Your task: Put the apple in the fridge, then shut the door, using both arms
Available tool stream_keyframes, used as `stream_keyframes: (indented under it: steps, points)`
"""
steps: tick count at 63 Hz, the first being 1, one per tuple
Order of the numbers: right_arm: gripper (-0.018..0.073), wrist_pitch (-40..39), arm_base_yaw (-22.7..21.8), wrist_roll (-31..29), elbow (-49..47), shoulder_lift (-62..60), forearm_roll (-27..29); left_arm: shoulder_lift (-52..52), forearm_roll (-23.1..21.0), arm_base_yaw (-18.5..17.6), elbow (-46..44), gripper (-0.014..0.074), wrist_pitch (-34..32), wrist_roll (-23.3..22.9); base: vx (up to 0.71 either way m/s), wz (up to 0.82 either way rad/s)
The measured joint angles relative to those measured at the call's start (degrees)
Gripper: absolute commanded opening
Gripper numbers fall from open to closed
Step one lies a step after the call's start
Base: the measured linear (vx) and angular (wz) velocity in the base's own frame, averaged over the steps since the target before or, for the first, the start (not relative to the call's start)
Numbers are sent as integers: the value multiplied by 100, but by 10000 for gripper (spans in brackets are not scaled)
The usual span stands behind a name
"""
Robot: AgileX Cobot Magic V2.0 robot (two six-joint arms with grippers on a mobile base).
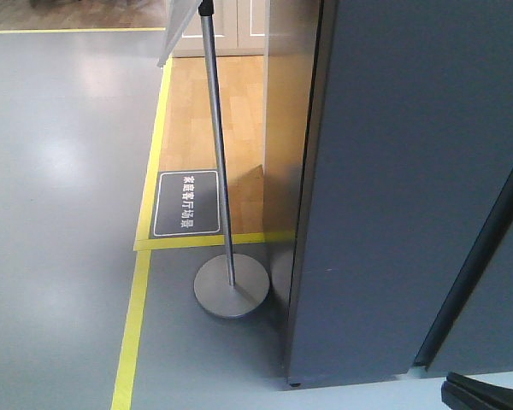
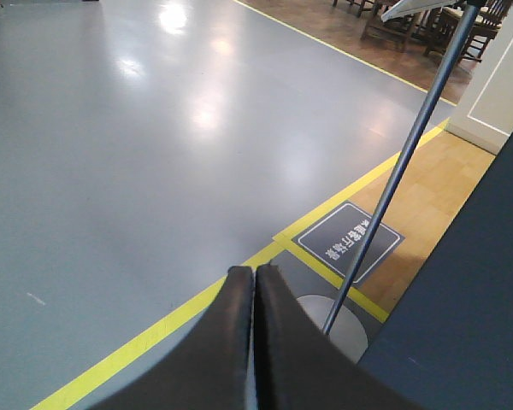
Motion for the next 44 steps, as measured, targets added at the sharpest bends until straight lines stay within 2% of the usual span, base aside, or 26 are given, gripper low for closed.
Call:
stream_keyframes:
  steps: [13, 21, 31, 44]
  points:
    - [-3, -209, 242, 90, 0, -86, -119, 0, 0, 0, 0, -8, 0, 0, 0, 0]
    - [-3, -525, 402, 769, 0, -275, -684, 0, 0, 0, 0, -8, 0, 0, 0, 0]
    - [-3, -949, 480, 2536, 30, -461, -1895, 0, 0, 0, 0, -8, 0, 0, 0, 0]
    - [-3, -2385, 480, 5080, 716, -819, -3355, 0, 0, 0, 0, -8, 0, 0, 0, 0]
